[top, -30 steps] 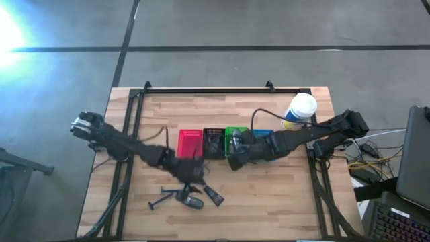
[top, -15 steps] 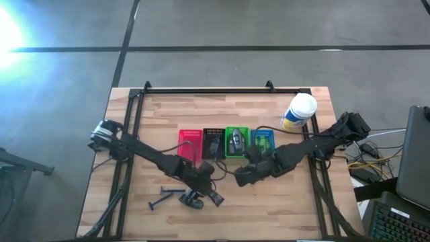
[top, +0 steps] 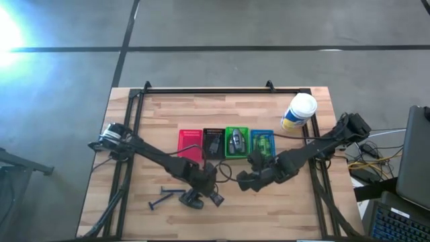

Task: Pick & Place Travel size toiletries
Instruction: Put the blue shave cream into the black bin, then put the black deodorant into the green bin

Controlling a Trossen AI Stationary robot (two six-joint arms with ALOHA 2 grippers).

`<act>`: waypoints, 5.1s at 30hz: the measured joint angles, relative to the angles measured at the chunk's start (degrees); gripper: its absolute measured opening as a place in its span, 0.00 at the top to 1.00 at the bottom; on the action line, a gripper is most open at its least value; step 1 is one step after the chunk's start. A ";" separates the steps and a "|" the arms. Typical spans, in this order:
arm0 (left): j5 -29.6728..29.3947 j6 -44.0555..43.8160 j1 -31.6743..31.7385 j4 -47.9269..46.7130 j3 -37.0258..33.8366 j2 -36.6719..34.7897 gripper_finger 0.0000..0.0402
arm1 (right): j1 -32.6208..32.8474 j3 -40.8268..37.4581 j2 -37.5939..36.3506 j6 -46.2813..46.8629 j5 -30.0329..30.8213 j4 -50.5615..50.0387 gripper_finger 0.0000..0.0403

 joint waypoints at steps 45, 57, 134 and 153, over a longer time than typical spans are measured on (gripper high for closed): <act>-33.93 -85.03 1.50 -6.37 1.26 -9.87 0.66 | 0.57 -3.86 -12.26 7.56 18.00 -2.93 0.10; -37.21 -92.32 10.25 -2.20 -0.59 -8.70 0.66 | 0.59 -4.48 -11.78 7.34 18.06 -3.02 0.10; -9.71 -35.60 -13.14 -4.83 0.11 -2.66 0.47 | 2.51 -6.51 -11.67 4.92 13.20 -1.28 0.10; -3.50 -53.08 9.09 51.19 -9.26 -29.67 0.47 | 5.64 -6.51 -12.05 -32.42 23.45 33.76 0.10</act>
